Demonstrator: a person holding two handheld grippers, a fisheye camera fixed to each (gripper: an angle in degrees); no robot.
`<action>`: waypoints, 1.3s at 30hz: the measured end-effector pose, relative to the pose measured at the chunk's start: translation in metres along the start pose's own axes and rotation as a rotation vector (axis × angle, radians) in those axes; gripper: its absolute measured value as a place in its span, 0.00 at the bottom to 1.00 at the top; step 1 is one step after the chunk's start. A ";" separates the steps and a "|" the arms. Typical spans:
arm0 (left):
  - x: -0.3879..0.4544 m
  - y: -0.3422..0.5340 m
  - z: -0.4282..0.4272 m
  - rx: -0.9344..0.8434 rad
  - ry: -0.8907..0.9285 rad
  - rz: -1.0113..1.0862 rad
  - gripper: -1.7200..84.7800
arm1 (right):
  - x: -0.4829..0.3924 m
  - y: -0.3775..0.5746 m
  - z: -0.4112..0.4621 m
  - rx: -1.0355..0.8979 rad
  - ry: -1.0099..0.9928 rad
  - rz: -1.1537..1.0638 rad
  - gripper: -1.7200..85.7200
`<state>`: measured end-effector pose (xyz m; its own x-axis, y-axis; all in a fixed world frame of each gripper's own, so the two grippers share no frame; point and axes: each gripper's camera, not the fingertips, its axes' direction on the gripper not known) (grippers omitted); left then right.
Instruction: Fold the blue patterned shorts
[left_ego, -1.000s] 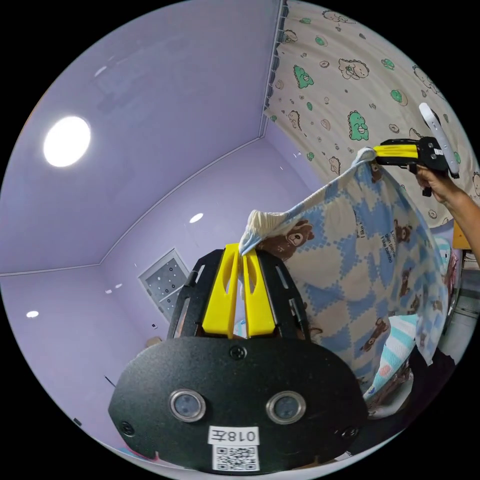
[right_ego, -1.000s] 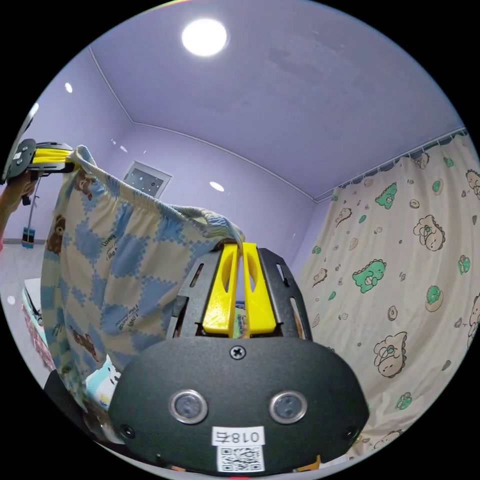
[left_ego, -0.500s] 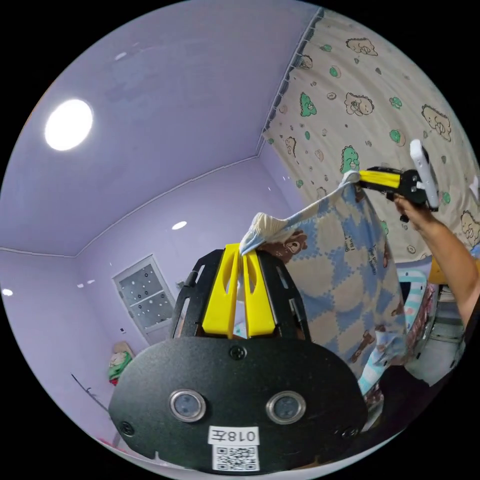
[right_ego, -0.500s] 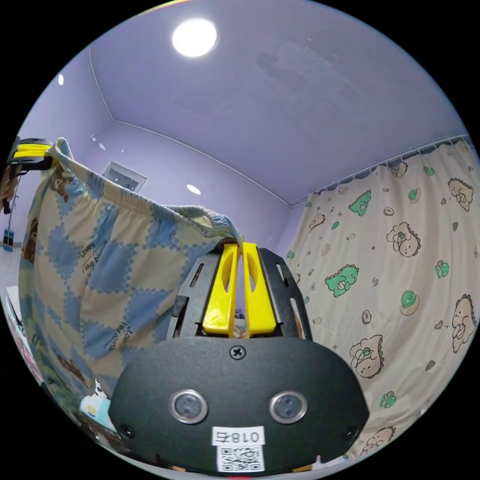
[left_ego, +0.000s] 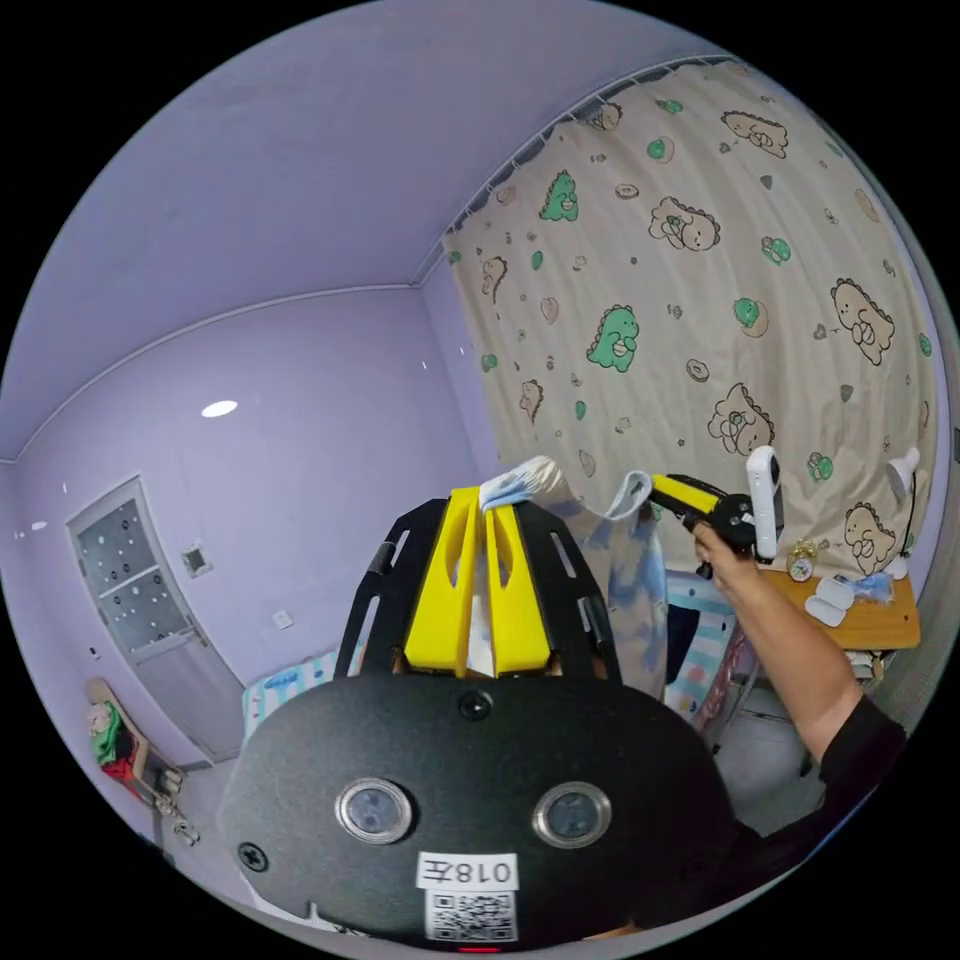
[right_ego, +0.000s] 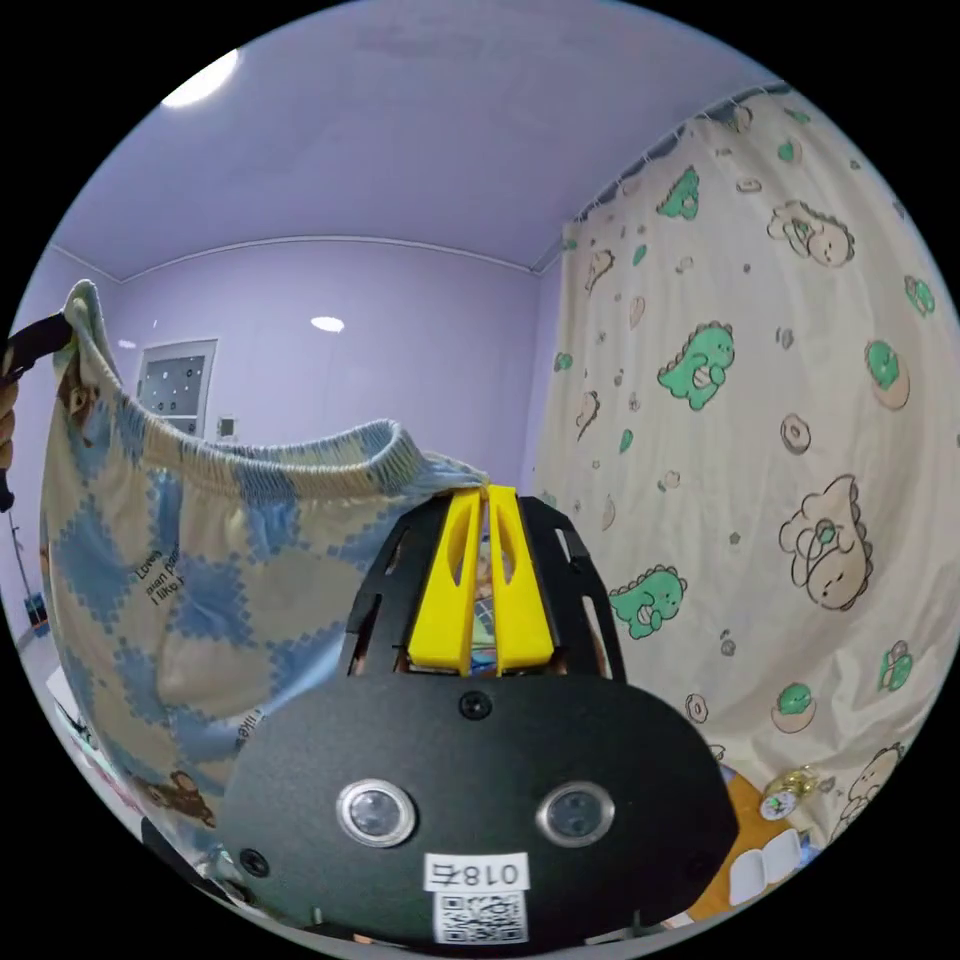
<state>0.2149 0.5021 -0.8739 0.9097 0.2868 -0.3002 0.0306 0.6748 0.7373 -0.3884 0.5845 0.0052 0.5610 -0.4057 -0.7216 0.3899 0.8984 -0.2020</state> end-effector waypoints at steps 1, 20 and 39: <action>0.004 -0.002 0.018 -0.005 0.009 0.003 0.01 | 0.018 -0.005 0.024 -0.016 0.028 0.031 0.02; 0.041 0.148 0.357 0.182 0.291 -0.028 0.01 | 0.157 -0.219 0.248 0.156 0.027 0.354 0.02; 0.013 0.714 0.622 -0.159 0.211 -0.439 0.01 | -0.092 -0.195 0.657 -0.364 -0.256 0.054 0.02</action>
<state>0.5064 0.5646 0.0254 0.7217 0.0731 -0.6883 0.3125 0.8529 0.4183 -0.0363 0.3359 0.5460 0.7542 -0.3435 -0.5596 0.0981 0.9016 -0.4213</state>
